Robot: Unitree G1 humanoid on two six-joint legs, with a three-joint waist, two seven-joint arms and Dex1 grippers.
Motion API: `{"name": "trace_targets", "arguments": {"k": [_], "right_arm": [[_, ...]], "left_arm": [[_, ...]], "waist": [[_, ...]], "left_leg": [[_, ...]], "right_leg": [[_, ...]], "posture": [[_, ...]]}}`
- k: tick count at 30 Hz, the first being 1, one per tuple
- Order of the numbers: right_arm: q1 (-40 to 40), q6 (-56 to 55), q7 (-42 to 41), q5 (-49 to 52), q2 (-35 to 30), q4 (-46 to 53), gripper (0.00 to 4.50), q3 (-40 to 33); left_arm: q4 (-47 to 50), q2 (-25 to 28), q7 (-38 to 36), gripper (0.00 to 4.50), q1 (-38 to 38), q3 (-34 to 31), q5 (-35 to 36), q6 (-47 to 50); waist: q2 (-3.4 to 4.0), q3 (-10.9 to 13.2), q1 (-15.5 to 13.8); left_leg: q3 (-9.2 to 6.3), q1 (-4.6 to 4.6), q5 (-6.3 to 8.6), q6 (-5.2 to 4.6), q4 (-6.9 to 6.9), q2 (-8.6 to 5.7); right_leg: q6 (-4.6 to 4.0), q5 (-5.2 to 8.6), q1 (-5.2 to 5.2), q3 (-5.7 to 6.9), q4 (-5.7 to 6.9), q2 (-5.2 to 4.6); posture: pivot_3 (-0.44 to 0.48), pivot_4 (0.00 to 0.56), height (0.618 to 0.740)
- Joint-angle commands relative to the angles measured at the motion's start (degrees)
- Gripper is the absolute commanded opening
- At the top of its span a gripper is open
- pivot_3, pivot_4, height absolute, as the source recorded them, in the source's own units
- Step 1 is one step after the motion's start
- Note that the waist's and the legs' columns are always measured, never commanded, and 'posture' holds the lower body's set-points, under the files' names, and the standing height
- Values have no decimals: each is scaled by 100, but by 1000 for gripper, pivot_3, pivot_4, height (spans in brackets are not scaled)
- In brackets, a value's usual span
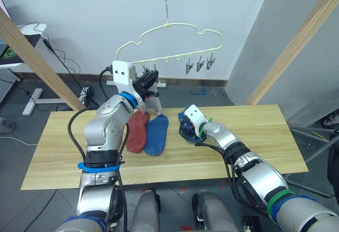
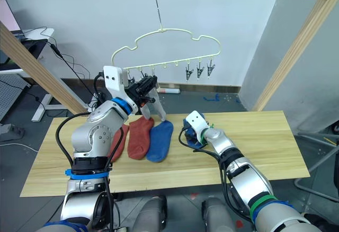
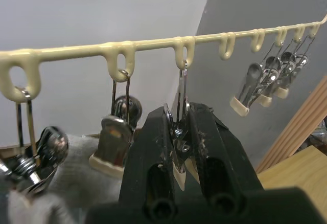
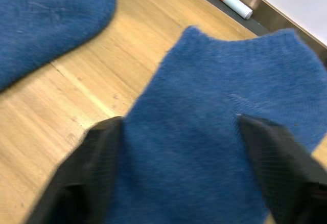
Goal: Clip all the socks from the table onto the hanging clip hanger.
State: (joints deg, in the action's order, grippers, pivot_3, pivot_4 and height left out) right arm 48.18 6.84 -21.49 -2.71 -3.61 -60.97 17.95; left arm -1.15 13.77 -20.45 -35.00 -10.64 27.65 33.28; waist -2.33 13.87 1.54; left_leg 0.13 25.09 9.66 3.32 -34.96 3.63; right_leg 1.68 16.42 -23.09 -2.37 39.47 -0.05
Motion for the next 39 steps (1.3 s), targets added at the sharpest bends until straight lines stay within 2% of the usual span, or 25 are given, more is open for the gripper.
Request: {"name": "trace_targets", "arguments": {"k": [1, 4, 7, 11, 15, 17, 20, 21, 22, 28, 31, 33, 39], "right_arm": [[-259, 48, -153, -111, -39, -32, 2190, -113], [-437, 108, -299, -113, -38, 227, 1168, -201], [-854, 310, -522, -68, -138, 990, 39, -231], [-1874, 942, -1090, 35, -555, 3034, 15, -137], [-2854, 1495, -2039, 44, -1345, 5212, 15, 325], [-3140, 1455, -2307, -26, -1694, 5779, 15, 511], [-3341, 1478, -2447, 10, -1884, 6108, 15, 577], [-3371, 1438, -2432, -15, -1898, 6111, 485, 591], [-3393, 1382, -2415, -74, -1929, 6107, 670, 621], [-3449, 1681, -2356, -2, -2049, 6586, 2669, 455], [-3458, 2143, -2283, 203, -2030, 6953, 3646, 208], [-3438, 2508, -2129, 341, -1888, 7110, 4473, 18], [-3402, 2782, -1703, 121, -1651, 6547, 4473, 149]], "left_arm": [[183, 34, 23, 224, 58, -25, 52, 63], [190, 30, 25, 224, 64, -27, 79, 106], [175, -34, 75, 224, 19, -124, 255, 283], [228, 5, 38, 224, 47, -159, 442, 552], [286, 90, -37, 224, 112, -139, 529, 680], [250, 96, -52, 224, 107, -128, 532, 671], [175, 78, -71, 224, 58, -87, 509, 635], [144, 71, -79, 224, 37, -70, 491, 605], [114, 68, -86, 224, 20, -53, 471, 574], [65, 109, -117, 224, 21, -43, 467, 532], [51, 132, -127, 224, 31, -56, 468, 526], [40, 133, -129, 224, 27, -60, 468, 525], [23, 88, -125, 224, 11, -19, 446, 501]], "waist": [[0, 0, 0], [1, 0, 5], [0, -1, 4], [2, -3, -13], [2, -3, 1], [2, -3, 39], [2, -3, 55], [1, -4, 55], [1, -4, 53], [1, -4, 28], [1, -4, 29], [1, -4, 32], [1, -4, 29]], "left_leg": [[0, -4, 0, 0, 0, 0], [1, -20, -1, 1, 0, 0], [-1, -24, -1, 1, -2, 0], [-3, -23, -1, 2, 0, -1], [-2, -21, 0, 2, 2, -2], [-2, -22, 0, 2, 2, 0], [-4, -29, -1, 2, 0, 6], [-7, -31, -3, 4, 0, 6], [-9, -32, -6, 7, 0, 7], [-2, -28, -9, 8, -3, -1], [-4, -27, -9, 8, -1, 1], [-5, -27, -9, 8, 0, 3], [-4, -27, -9, 8, 0, 1]], "right_leg": [[0, 0, 1, 0, 5, 0], [0, 0, 13, -2, 11, 1], [0, 0, 21, -1, 9, 1], [1, 1, 24, 1, 4, 0], [2, 1, 22, -1, -2, 0], [4, 2, 23, -1, -2, 2], [26, 16, 22, -7, -1, 14], [25, 16, 22, -7, 1, 16], [25, 16, 23, -7, 1, 18], [24, 14, 26, -11, -10, 9], [23, 14, 26, -8, -11, 9], [23, 14, 26, -6, -10, 11], [23, 14, 29, -7, -14, 9]], "posture": [[35, 224, 740], [33, 222, 740], [31, 218, 740], [27, 215, 740], [12, 213, 740], [3, 211, 740], [-11, 208, 740], [-11, 208, 740], [-11, 208, 740], [-13, 209, 740], [-15, 214, 740], [-13, 217, 740], [-16, 219, 740]]}}
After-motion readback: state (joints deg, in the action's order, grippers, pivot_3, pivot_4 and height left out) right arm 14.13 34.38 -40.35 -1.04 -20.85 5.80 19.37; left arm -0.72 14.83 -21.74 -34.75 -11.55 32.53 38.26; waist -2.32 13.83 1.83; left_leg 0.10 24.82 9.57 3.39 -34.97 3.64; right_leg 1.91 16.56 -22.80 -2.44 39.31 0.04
